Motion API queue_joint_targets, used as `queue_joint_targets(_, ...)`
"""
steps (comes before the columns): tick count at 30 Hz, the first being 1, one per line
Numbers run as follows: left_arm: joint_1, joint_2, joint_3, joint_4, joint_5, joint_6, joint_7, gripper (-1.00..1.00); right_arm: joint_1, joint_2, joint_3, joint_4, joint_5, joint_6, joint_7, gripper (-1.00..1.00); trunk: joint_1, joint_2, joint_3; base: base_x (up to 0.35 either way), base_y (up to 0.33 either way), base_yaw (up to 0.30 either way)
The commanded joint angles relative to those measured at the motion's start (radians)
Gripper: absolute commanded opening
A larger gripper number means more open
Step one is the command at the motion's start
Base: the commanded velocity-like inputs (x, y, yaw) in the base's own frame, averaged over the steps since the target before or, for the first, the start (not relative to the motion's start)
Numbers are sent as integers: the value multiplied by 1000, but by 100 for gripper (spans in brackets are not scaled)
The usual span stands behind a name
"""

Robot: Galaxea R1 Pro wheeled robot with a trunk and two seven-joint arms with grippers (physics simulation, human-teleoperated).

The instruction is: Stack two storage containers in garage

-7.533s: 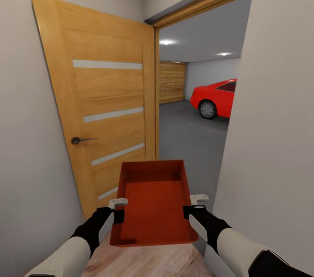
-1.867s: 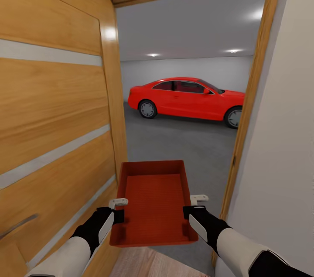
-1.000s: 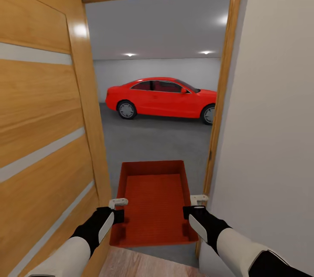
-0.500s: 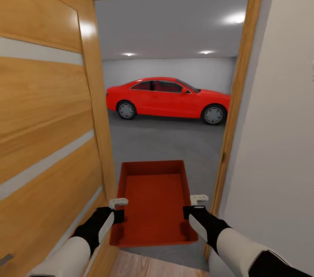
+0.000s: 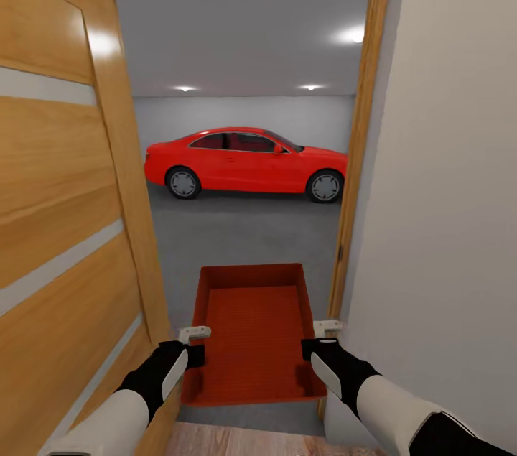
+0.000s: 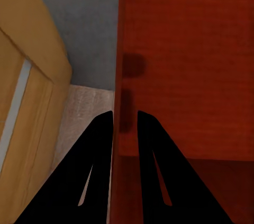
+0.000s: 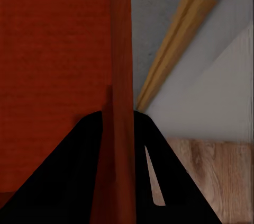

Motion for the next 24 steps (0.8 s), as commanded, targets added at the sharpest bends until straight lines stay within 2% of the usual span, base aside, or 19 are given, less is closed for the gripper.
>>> queue_joint_targets(1,1,25,-7,-5,-29,8,27,-100,-1,-1,-4,0,-18,6,-8,-100,0,-1,0,0,0,-246)
queue_joint_targets(9,1,25,-7,-5,-29,13,24,-100,-1,-1,-4,0,-18,6,-8,-100,0,-1,0,0,6,-215)
queue_joint_targets(20,1,25,-7,-5,-29,17,21,-100,-1,-1,-4,0,-18,6,-8,-100,0,-1,0,83,242,-16)
queue_joint_targets(24,1,25,-7,-5,-29,12,23,-100,-1,-1,-4,0,-18,6,-8,-100,0,-1,0,34,103,-2)
